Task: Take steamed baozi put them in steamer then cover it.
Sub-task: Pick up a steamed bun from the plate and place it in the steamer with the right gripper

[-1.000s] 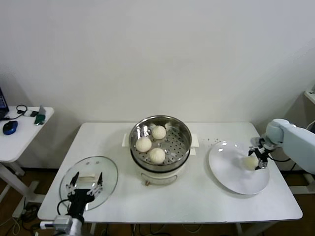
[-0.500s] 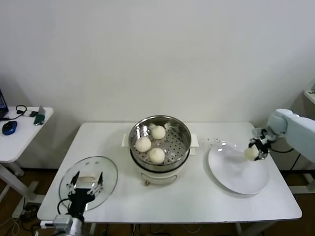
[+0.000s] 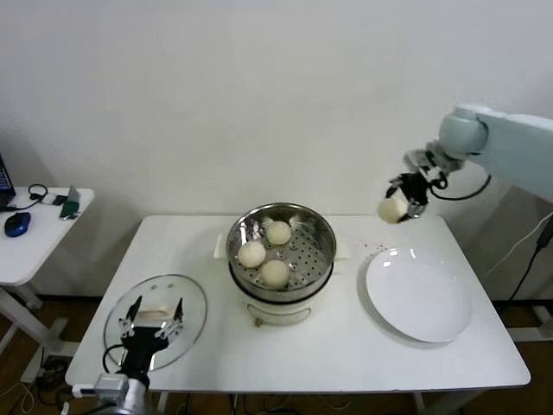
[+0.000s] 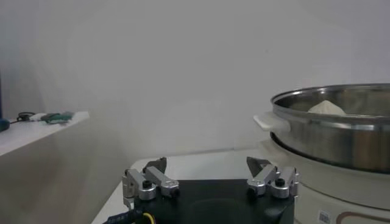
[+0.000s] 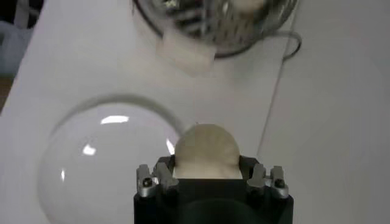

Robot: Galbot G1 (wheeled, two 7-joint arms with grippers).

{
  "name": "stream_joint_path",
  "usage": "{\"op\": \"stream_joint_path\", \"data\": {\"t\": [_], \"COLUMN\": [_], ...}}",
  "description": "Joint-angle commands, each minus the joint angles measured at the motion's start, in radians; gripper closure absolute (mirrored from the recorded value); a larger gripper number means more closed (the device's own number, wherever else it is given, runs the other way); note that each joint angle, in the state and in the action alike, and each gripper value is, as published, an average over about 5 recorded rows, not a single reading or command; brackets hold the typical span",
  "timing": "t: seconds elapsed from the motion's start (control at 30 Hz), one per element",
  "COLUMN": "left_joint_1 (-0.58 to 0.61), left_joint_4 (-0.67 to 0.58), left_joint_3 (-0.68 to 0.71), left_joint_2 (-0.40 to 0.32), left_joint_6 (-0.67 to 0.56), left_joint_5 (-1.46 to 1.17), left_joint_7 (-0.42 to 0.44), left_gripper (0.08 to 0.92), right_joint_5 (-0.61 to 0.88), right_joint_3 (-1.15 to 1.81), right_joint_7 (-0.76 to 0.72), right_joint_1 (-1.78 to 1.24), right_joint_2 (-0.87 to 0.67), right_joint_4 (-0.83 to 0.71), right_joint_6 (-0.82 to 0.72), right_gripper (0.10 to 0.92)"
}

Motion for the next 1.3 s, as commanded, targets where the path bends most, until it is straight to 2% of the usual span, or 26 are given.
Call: {"op": "stream_joint_path", "data": {"t": [0.03, 0.27, 0.57, 1.1, 1.3], "left_joint_1": [0.002, 0.007, 0.008, -0.004, -0.009], "left_joint_4": [-0.003, -0.01, -0.016, -0.008, -0.006], "left_joint_3": [-0.001, -0.011, -0.019, -0.027, -0.028], "left_joint_2": [0.002, 0.006, 0.01, 0.014, 0.012], "left_joint_6": [-0.001, 0.0, 0.005, 0.012, 0.014], "left_joint_5": [-0.005, -0.018, -0.032, -0.044, -0.044], "left_joint_7": [-0.002, -0.006, -0.006, -0.006, -0.005], "left_gripper": [0.177, 0.177, 0.177, 0.177, 0.177], "right_joint_5": [0.282, 0.189, 0.046, 0.012, 0.013], "right_joint_3": [-0.035, -0.003, 0.003, 0.006, 0.013], "right_joint_7": [0.095, 0.162, 0.199, 0.184, 0.168], "right_joint_1": [0.11, -0.059, -0.216, -0.254, -0.256], "right_joint_2": [0.189, 0.303, 0.364, 0.375, 0.375], "right_joint_4": [0.223, 0.152, 0.007, -0.035, -0.045], "right_joint_6": [-0.168, -0.197, -0.197, -0.182, -0.168], "right_gripper": [0.338, 0.338, 0.338, 0.329, 0.288]}}
